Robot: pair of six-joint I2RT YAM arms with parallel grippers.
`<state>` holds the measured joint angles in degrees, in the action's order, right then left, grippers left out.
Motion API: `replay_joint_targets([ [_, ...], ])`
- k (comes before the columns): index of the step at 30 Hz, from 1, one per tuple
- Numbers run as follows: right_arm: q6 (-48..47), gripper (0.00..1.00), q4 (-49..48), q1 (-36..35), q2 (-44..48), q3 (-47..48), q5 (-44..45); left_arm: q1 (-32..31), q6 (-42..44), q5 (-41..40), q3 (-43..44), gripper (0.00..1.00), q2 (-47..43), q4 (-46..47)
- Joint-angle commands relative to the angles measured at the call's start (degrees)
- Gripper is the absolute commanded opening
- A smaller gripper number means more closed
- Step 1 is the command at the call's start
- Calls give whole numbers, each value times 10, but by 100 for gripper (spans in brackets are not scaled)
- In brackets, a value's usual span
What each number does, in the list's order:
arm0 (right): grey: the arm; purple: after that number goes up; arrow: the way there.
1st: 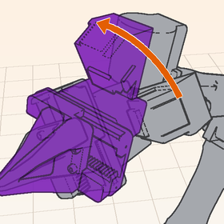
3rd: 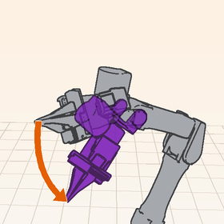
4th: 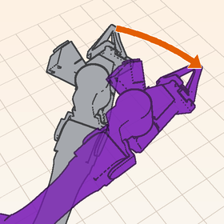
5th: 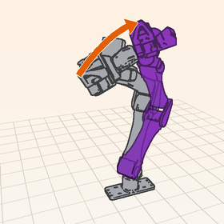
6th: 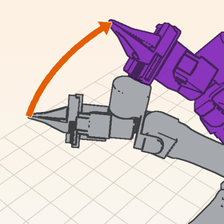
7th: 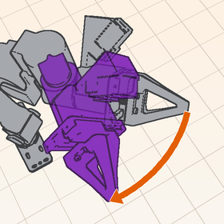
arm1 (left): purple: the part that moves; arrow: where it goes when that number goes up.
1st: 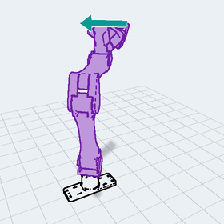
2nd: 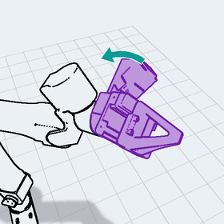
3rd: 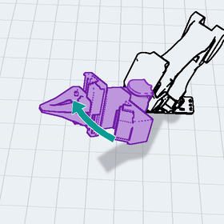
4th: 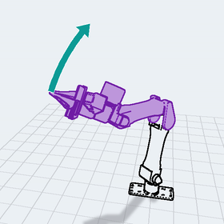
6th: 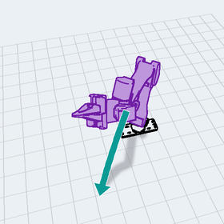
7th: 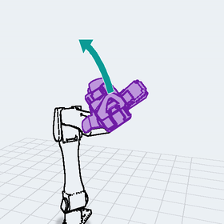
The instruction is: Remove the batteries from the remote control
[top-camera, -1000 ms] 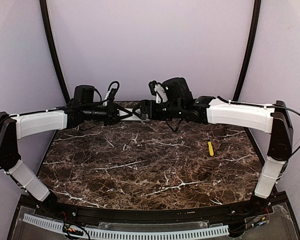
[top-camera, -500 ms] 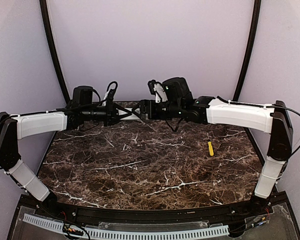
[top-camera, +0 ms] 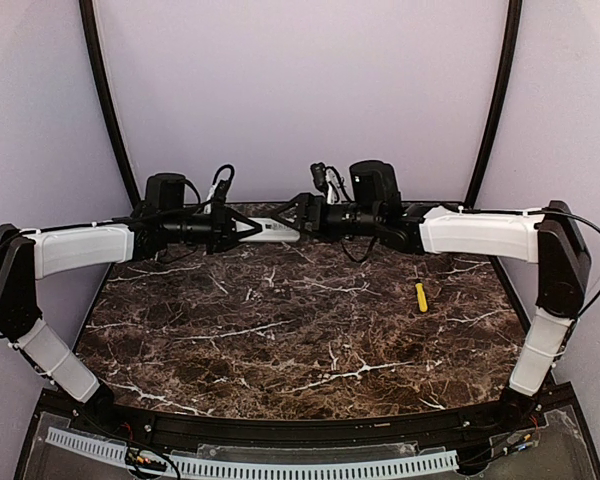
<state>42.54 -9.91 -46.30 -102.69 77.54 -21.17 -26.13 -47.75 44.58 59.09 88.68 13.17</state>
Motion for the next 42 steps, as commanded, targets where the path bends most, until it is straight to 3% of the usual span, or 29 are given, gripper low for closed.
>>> replay_joint_targets([
  [1, 41, 85, -2, -1, -25, -25, -70, -24, 17, 125, 16, 0, -47, 114],
  [6, 30, 85, 2, 3, -24, -28, -71, -24, 20, 125, 16, 0, -49, 112],
  [21, -112, 84, 166, -47, -28, 65, 101, -24, 20, 126, 17, 0, -48, 112],
  [26, -119, 84, 172, -55, -42, 67, 110, -24, 21, 129, 17, 0, -50, 112],
  [31, -83, 85, 71, -53, -38, 31, 35, -24, 18, 132, 17, 1, -50, 117],
  [37, 26, 85, -93, -28, -35, -29, -83, -25, 17, 136, 17, 0, -49, 121],
  [42, 92, 84, -171, -3, -29, -64, -137, -25, 18, 137, 16, 0, -49, 121],
])
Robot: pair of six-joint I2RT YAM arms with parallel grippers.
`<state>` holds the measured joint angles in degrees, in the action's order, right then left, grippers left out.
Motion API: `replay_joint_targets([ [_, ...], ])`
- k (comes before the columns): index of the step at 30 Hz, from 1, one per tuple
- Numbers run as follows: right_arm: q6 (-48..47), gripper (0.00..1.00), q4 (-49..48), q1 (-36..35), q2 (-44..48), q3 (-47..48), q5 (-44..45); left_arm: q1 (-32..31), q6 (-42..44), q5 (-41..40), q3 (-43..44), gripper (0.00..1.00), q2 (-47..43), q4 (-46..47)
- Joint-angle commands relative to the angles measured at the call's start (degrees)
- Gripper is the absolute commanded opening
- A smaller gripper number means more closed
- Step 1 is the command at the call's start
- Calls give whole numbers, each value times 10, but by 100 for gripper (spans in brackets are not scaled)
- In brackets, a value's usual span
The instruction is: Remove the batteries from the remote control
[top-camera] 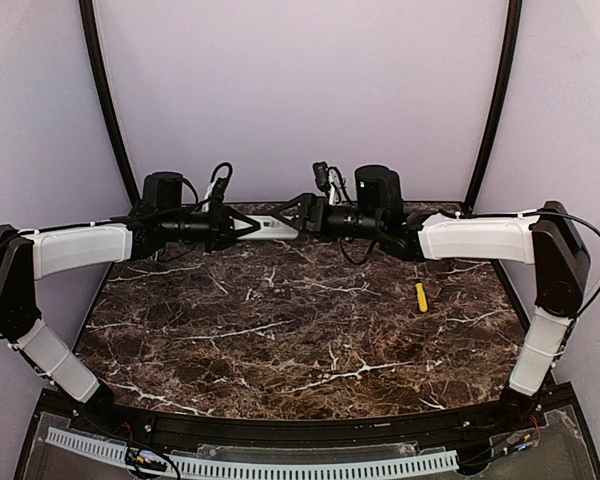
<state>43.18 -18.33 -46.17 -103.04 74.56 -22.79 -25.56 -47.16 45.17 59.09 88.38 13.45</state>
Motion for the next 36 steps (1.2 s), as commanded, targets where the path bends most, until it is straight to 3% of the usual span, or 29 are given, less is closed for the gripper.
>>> replay_joint_targets([
  [1, 94, 84, -99, -1, -24, -40, -127, -31, 13, 131, 16, 0, -46, 118],
  [36, 112, 85, -183, 8, -47, -28, -313, -33, 22, 135, 16, 0, -50, 117],
])
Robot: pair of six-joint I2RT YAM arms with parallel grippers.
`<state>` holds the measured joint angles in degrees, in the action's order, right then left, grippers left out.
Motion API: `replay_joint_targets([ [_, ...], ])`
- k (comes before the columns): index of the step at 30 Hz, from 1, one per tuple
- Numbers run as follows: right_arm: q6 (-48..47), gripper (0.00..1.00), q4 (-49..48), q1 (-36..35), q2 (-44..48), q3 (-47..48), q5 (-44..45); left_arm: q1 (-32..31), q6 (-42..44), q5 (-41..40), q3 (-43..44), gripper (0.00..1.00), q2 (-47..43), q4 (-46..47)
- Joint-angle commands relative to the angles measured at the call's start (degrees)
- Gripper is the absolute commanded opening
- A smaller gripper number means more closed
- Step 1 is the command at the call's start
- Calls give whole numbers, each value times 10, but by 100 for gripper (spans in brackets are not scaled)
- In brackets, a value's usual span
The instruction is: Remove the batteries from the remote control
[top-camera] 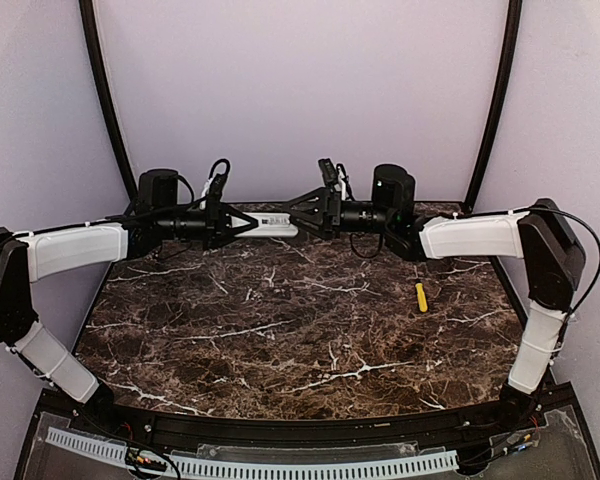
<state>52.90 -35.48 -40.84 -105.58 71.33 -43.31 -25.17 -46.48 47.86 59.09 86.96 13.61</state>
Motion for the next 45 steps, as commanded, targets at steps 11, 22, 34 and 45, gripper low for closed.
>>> replay_joint_targets([
  [11, 50, 85, -69, -44, -21, -12, -132, -39, 31, 130, 14, 0, -31, 125],
  [22, 58, 85, -66, -43, -17, -22, -131, -39, 47, 122, 17, 0, -27, 104],
  [34, 90, 85, -38, -43, -19, -5, -136, -39, 117, 77, 36, 0, -27, 5],
  [45, 112, 85, -28, -43, -23, -2, -128, -39, 140, 50, 41, 0, -32, -26],
])
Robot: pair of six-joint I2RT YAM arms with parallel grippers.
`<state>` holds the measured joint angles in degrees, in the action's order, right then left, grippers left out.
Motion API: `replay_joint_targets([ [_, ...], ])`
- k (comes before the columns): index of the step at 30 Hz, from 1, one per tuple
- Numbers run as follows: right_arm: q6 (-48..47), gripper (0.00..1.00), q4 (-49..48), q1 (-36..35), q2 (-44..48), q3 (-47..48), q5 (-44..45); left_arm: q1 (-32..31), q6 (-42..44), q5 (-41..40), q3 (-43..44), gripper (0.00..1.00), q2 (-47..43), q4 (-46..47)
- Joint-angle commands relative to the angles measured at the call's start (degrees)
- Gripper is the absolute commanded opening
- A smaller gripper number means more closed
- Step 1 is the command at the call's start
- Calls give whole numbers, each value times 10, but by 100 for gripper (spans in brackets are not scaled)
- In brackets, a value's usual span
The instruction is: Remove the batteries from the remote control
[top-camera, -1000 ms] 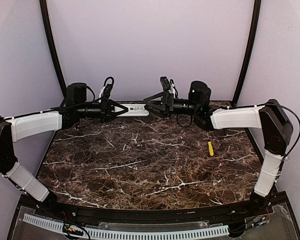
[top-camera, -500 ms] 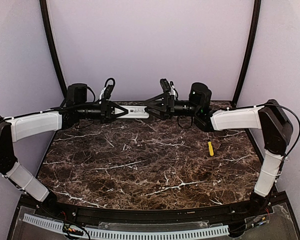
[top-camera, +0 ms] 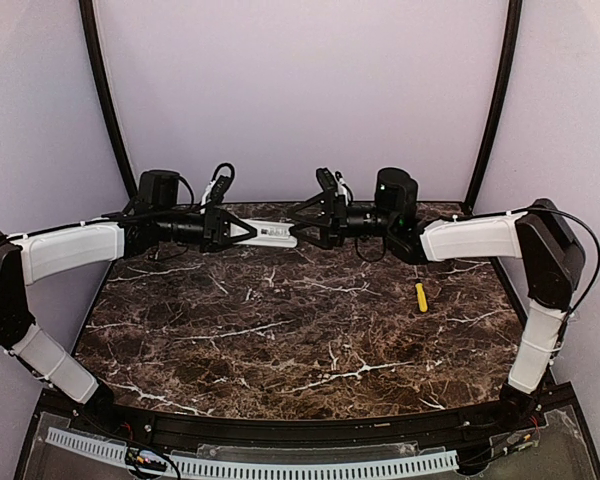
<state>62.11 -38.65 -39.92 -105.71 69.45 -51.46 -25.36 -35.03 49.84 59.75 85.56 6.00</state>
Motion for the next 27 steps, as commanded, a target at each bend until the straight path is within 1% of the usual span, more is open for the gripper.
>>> replay_joint_targets([
  [1, 21, 85, 4, -53, -22, 17, -46, -37, 29, 25, 35, 0, -18, 45],
  [27, 25, 84, 17, -55, -26, 23, -42, -37, 89, -57, 52, 0, -25, -40],
])
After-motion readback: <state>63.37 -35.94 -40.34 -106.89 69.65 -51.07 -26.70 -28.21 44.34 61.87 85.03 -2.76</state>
